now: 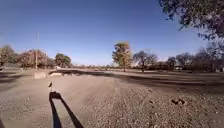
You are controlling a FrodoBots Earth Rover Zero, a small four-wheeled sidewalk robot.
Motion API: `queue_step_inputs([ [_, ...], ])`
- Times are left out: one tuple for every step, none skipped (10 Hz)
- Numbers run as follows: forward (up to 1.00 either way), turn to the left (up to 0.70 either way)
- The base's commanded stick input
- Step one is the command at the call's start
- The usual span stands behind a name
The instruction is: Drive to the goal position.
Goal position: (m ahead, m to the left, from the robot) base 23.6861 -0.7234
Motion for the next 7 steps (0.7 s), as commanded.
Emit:
queue_step_inputs([
  [0.50,0.00],
  [0.50,0.00],
  [0.50,0.00],
  [0.50,0.00],
  [0.50,0.00],
  [0.50,0.00],
  [0.50,0.00],
])
